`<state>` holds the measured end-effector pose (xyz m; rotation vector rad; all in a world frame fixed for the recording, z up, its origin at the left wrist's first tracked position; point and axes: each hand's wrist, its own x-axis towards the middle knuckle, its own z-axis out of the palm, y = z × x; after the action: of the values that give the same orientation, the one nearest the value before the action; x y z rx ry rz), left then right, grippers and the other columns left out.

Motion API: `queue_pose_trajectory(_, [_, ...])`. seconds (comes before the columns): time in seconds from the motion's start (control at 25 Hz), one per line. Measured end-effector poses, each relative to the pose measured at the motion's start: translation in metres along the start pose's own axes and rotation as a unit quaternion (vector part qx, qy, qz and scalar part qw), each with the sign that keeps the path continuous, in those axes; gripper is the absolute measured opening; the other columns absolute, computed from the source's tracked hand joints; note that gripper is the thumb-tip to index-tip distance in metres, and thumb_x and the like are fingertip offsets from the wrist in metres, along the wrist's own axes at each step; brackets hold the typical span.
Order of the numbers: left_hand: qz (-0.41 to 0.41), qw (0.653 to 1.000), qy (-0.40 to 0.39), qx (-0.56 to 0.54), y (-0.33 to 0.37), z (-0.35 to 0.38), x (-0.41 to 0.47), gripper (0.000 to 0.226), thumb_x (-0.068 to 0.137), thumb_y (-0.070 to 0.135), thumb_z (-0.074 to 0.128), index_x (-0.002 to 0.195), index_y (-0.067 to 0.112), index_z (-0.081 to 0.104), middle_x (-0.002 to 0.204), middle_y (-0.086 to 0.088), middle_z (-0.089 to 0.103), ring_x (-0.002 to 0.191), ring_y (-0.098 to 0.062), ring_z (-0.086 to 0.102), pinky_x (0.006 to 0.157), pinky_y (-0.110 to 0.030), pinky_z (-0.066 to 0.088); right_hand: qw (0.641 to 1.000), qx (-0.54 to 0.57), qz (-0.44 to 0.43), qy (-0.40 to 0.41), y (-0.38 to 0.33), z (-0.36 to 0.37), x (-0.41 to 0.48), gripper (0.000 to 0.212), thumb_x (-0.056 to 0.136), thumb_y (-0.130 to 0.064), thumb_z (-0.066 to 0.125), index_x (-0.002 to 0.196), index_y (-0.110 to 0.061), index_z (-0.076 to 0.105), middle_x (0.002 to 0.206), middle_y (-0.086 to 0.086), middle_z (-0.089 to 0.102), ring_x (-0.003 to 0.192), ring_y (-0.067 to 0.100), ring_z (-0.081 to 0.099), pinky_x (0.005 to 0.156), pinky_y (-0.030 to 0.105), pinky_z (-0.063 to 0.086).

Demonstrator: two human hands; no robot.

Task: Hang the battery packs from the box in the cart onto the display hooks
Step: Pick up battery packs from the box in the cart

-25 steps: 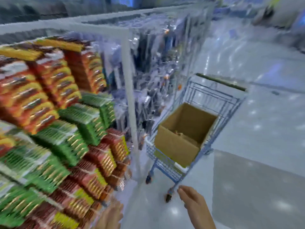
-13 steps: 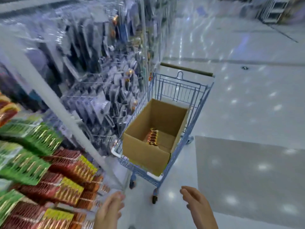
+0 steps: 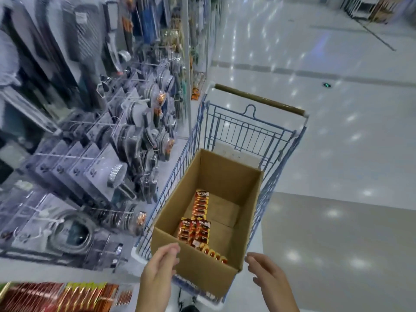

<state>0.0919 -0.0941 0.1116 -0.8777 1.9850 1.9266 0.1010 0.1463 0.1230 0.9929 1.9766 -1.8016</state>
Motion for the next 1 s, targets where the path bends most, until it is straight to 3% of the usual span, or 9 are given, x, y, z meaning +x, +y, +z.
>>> queue_pose_trajectory(0.16, [0.008,0.999,-0.01,0.041,0.032,0.016,0.058,0.02,0.107,0.025,0.054,0.113,0.028,0.072,0.116,0.008,0.073,0.11,-0.016,0.067,0.1,-0.041,0.053,0.999,-0.014,0.029,0.005,-0.029,0.017,0.043,0.009,0.1,-0.021,0.066,0.101,-0.019,0.075,0.104,0.0,0.074,0.105,0.016,0.066,0.085,0.031,0.049])
queue_pose_trajectory(0.36, [-0.036,0.996,0.002,0.085,0.038,0.058,0.137,0.016,0.106,0.026,0.057,0.11,0.028,0.072,0.11,0.006,0.075,0.106,-0.016,0.069,0.099,-0.042,0.055,0.995,-0.049,0.087,-0.011,-0.046,0.042,0.117,0.008,0.101,-0.026,0.064,0.105,-0.024,0.07,0.108,-0.005,0.07,0.102,0.01,0.061,0.082,0.024,0.047])
queue_pose_trajectory(0.52, [-0.087,0.985,0.008,0.148,0.019,0.113,0.237,0.012,0.105,0.033,0.057,0.107,0.032,0.068,0.11,0.003,0.074,0.104,-0.015,0.069,0.095,-0.04,0.056,0.985,-0.071,0.157,-0.028,-0.044,0.062,0.181,0.007,0.097,-0.03,0.069,0.101,-0.024,0.069,0.104,-0.005,0.07,0.099,0.011,0.063,0.093,0.027,0.049])
queue_pose_trajectory(0.6, [-0.119,0.971,0.006,0.208,-0.005,0.137,0.306,0.023,0.102,0.036,0.061,0.118,0.022,0.07,0.116,-0.001,0.073,0.108,-0.02,0.067,0.099,-0.041,0.053,0.979,-0.089,0.179,-0.042,-0.035,0.071,0.211,0.009,0.093,-0.032,0.073,0.099,-0.026,0.069,0.1,-0.009,0.071,0.098,0.008,0.064,0.098,0.027,0.047])
queue_pose_trajectory(0.72, [-0.155,0.949,0.004,0.274,-0.044,0.171,0.389,0.042,0.097,0.03,0.07,0.13,0.004,0.067,0.127,-0.015,0.071,0.118,-0.033,0.065,0.099,-0.036,0.05,0.975,-0.086,0.2,-0.051,-0.023,0.079,0.241,0.009,0.091,-0.029,0.077,0.094,-0.025,0.069,0.092,-0.012,0.072,0.089,-0.001,0.065,0.078,0.008,0.044])
queue_pose_trajectory(0.8, [-0.173,0.937,0.0,0.303,-0.076,0.191,0.431,0.042,0.096,0.028,0.071,0.131,0.005,0.067,0.131,-0.016,0.069,0.122,-0.035,0.064,0.096,-0.034,0.048,0.974,-0.067,0.208,-0.067,-0.006,0.082,0.254,0.011,0.089,-0.023,0.079,0.095,-0.019,0.071,0.086,-0.012,0.074,0.074,-0.005,0.067,0.067,0.004,0.044])
queue_pose_trajectory(0.92, [-0.198,0.914,0.008,0.354,-0.118,0.21,0.464,0.046,0.093,0.035,0.072,0.131,0.008,0.068,0.136,-0.02,0.066,0.127,-0.038,0.061,0.102,-0.039,0.048,0.973,-0.054,0.21,-0.084,0.008,0.088,0.265,0.009,0.086,-0.005,0.078,0.093,-0.003,0.072,0.073,-0.004,0.075,0.06,-0.007,0.065,0.065,0.007,0.046])
queue_pose_trajectory(1.0, [-0.21,0.898,0.029,0.385,-0.143,0.218,0.473,0.056,0.09,0.035,0.072,0.137,0.005,0.06,0.145,-0.021,0.056,0.134,-0.04,0.053,0.111,-0.044,0.044,0.968,-0.054,0.224,-0.099,0.019,0.092,0.268,0.011,0.088,-0.011,0.077,0.097,-0.007,0.072,0.089,0.002,0.075,0.064,-0.011,0.065,0.068,0.006,0.046])
